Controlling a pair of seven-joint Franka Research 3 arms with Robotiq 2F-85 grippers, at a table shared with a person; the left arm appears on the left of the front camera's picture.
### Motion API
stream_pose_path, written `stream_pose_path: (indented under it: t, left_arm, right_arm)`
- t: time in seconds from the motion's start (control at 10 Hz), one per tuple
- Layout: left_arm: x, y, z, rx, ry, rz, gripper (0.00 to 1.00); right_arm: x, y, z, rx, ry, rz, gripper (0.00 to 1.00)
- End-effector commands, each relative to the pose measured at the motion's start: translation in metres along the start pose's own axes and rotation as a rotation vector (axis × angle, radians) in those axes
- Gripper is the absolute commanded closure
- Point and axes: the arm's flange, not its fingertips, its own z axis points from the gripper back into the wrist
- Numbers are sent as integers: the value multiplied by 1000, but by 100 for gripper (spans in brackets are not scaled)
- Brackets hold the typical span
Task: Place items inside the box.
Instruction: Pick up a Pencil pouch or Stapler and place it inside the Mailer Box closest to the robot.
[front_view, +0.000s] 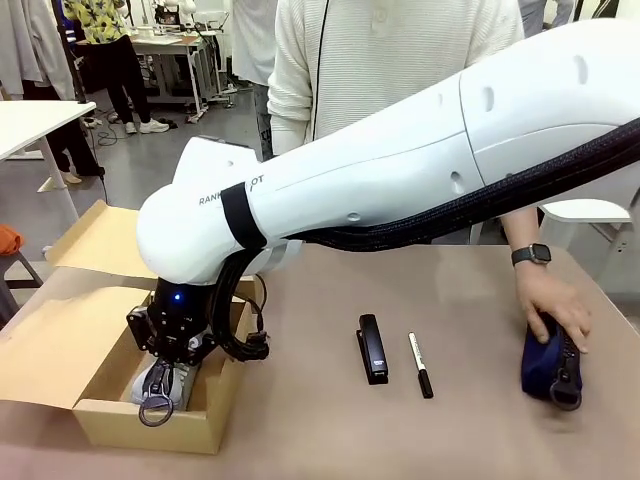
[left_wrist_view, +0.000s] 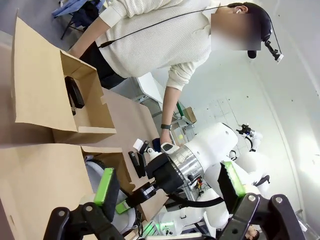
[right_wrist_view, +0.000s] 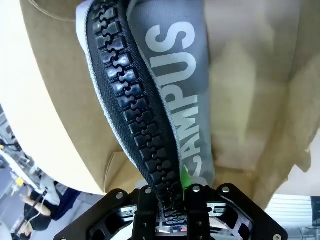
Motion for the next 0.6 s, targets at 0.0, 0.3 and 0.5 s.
stream_pose_path:
  t: [0.0,0.3,0.5]
  left_arm:
    - [-1,-2,-1,-18,-16,-20,0]
    - [-1,-2,-1,-18,-16,-20,0]
    - [-1,-2,-1,-18,-16,-20,0]
  right_arm:
    - [0,6,4,-12,-7,-11,31]
    - [0,7,4,21,-20,6,0]
    - [-1,6,6,34,-4,21,0]
